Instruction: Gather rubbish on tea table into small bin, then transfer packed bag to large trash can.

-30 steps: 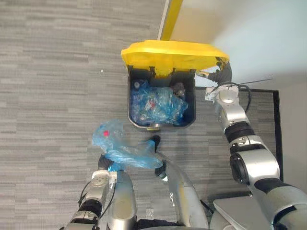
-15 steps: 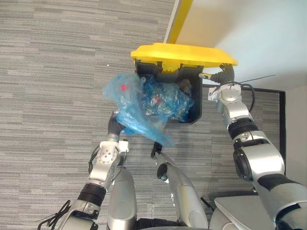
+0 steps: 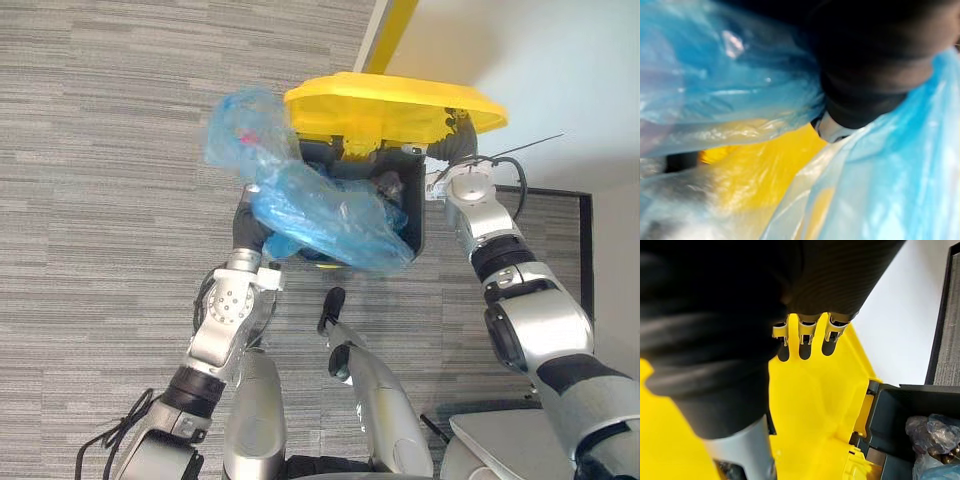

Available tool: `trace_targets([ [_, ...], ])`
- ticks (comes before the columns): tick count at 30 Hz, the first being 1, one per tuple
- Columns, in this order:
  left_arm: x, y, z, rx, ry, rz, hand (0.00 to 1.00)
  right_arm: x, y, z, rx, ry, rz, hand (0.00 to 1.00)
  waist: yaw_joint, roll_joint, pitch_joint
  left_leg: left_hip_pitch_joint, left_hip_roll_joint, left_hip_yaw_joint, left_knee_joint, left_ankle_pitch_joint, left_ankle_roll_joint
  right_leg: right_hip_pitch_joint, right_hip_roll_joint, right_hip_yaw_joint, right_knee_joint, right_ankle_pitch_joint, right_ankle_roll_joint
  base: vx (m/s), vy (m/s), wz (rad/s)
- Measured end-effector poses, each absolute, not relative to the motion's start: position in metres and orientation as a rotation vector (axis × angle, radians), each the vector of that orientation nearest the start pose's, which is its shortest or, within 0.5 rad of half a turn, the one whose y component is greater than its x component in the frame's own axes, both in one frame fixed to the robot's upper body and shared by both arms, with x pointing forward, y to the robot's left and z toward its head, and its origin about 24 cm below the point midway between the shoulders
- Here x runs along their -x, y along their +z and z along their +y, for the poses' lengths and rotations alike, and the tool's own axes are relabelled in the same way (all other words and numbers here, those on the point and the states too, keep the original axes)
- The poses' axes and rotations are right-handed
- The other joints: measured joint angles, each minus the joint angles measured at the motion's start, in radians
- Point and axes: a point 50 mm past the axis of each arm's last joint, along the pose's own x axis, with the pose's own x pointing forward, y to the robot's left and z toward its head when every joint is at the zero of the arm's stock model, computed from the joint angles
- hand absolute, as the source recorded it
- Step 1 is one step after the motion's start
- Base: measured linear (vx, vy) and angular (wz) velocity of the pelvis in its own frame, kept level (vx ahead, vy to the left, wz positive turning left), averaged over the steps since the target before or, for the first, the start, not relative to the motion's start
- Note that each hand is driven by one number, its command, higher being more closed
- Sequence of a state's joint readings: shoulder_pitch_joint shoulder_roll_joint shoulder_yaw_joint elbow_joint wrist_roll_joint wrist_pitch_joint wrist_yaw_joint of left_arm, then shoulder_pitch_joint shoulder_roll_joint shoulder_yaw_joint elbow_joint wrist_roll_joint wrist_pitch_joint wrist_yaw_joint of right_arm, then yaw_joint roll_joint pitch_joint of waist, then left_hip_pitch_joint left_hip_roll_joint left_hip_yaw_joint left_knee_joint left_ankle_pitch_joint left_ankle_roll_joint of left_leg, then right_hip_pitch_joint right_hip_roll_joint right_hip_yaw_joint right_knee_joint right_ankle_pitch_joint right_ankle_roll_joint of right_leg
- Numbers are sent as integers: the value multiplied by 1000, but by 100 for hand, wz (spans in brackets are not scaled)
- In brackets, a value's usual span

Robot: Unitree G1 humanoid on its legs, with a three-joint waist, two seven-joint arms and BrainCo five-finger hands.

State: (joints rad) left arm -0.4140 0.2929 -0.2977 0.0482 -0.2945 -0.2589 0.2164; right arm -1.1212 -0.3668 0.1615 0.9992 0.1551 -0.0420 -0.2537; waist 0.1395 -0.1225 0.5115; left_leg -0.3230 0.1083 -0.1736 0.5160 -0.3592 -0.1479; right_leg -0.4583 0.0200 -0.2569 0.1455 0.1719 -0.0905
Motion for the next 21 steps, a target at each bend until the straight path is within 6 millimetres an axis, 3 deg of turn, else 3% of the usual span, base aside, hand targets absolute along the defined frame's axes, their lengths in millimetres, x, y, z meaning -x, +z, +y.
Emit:
trace_targets([
  [6,-323,180,99,-25,-218,-580,100,-420,217,-181,283,-220,-213,0,-25,1,-1,-78,-9,-22,49,-2,4,-34,-10,-20,-7,3,15,-32,53,14],
  [12,-358,187,93,-105,-181,-505,100,-419,225,-183,238,-236,-236,0,-38,2,0,-135,-10,-17,90,-6,8,-71,-19,-36,11,5,16,-8,68,8],
  [17,-382,213,90,-173,-138,-488,100,-418,241,-164,210,-201,-302,0,-54,4,1,-263,6,4,204,-31,4,-169,-19,-43,69,12,5,-28,78,-6],
  [19,-386,216,90,-184,-127,-474,100,-417,243,-153,192,-175,-317,0,-70,6,2,-288,23,36,254,-36,8,-187,-18,-42,90,10,4,-32,83,-4],
  [21,-387,228,84,-181,-137,-503,100,-412,259,-146,178,-153,-388,0,-70,8,4,-330,37,57,298,-55,16,-226,-18,-38,123,7,4,-79,81,-17],
])
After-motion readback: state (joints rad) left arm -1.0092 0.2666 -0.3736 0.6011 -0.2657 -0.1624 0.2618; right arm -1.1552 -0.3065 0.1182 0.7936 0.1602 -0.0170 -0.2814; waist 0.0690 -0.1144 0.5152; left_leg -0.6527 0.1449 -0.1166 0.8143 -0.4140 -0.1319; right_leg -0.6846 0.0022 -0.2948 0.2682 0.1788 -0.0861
